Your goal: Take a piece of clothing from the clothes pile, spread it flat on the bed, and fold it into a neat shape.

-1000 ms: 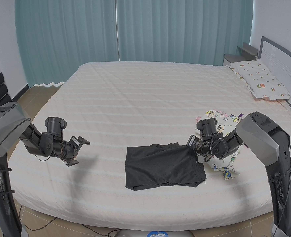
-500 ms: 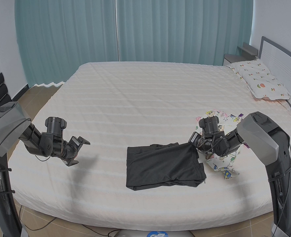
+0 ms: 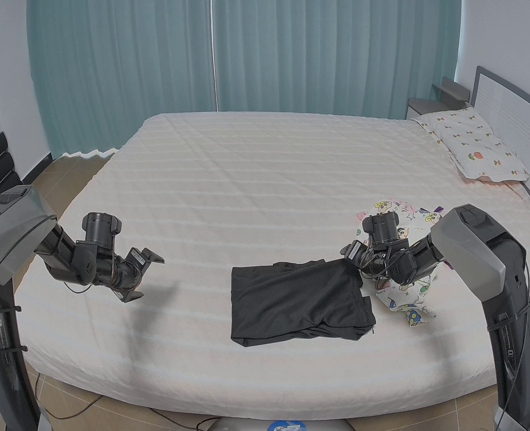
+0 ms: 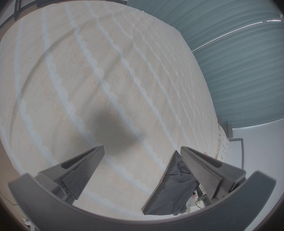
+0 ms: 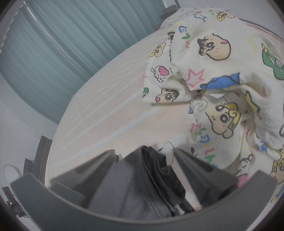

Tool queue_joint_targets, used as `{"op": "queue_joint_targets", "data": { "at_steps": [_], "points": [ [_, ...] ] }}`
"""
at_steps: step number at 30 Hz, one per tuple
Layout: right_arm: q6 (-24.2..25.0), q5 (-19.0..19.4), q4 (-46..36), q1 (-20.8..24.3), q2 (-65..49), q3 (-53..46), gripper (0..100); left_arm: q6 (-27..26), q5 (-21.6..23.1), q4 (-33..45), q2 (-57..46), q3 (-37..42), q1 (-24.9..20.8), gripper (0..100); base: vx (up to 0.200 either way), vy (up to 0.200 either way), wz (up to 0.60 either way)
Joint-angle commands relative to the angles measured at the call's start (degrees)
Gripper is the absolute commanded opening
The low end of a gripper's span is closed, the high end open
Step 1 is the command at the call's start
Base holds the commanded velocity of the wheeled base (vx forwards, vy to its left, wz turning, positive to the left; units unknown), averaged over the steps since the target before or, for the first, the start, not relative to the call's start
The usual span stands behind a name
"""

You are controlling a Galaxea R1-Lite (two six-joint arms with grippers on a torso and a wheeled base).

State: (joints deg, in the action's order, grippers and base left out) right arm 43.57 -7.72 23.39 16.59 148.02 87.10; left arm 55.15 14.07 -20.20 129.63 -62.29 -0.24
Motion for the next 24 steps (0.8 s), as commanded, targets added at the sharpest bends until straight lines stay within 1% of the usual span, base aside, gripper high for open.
{"op": "queue_joint_targets", "data": {
  "at_steps": [1,2,3,4,5,6,8,9,11,13,15,17,24],
  "points": [
    [-2.4,2.0,0.5,-0.4,-9.6,-10.5,100,0.0,0.0,0.0,0.1,0.0,0.0,100,0.0,0.0,0.0],
    [-2.8,2.4,0.6,-0.4,-10.2,-11.6,100,0.0,0.0,0.0,0.1,0.0,0.0,100,0.0,0.0,0.0],
    [-3.6,4.0,0.7,-0.3,-12.1,-15.5,100,0.0,0.0,0.0,0.1,0.0,0.0,100,0.0,0.0,0.0],
    [-3.6,4.0,0.7,-0.3,-12.1,-15.5,100,0.0,0.0,0.0,0.1,0.0,0.0,100,0.0,0.0,0.0],
    [-3.9,6.2,1.9,-0.2,-14.2,-20.6,100,0.0,0.0,0.0,0.1,0.0,0.0,100,0.0,0.0,0.0],
    [-3.9,6.2,1.9,-0.2,-14.2,-20.6,100,0.0,0.0,0.0,0.1,0.0,0.0,100,0.0,0.0,0.0],
    [-4.2,8.2,6.0,-0.1,-15.5,-27.0,100,-0.2,0.0,0.0,0.1,0.0,0.0,100,0.0,0.0,0.0],
    [-4.4,8.4,6.8,-0.2,-15.5,-28.0,100,-0.3,0.0,0.0,0.1,0.0,0.0,100,0.0,0.0,0.0],
    [-6.2,8.7,11.6,-0.2,-15.4,-32.5,100,-0.3,0.0,0.0,0.1,0.0,0.0,100,0.0,0.0,0.0],
    [-7.4,8.9,14.0,-0.3,-15.0,-35.1,100,-0.4,0.0,0.0,0.1,0.0,0.0,100,0.0,0.0,0.0],
    [-7.9,9.0,15.2,-0.3,-15.0,-36.2,100,-0.3,0.0,0.0,0.1,0.0,0.0,100,0.0,0.0,0.0],
    [-8.9,10.4,16.9,-0.1,-15.0,-38.4,100,-0.3,0.0,0.0,0.2,0.0,0.0,100,0.0,0.0,0.0],
    [-9.1,11.0,17.8,1.3,-14.2,-38.7,100,-0.2,0.0,0.0,0.1,-0.2,0.0,100,0.0,0.0,0.0]
  ]
}}
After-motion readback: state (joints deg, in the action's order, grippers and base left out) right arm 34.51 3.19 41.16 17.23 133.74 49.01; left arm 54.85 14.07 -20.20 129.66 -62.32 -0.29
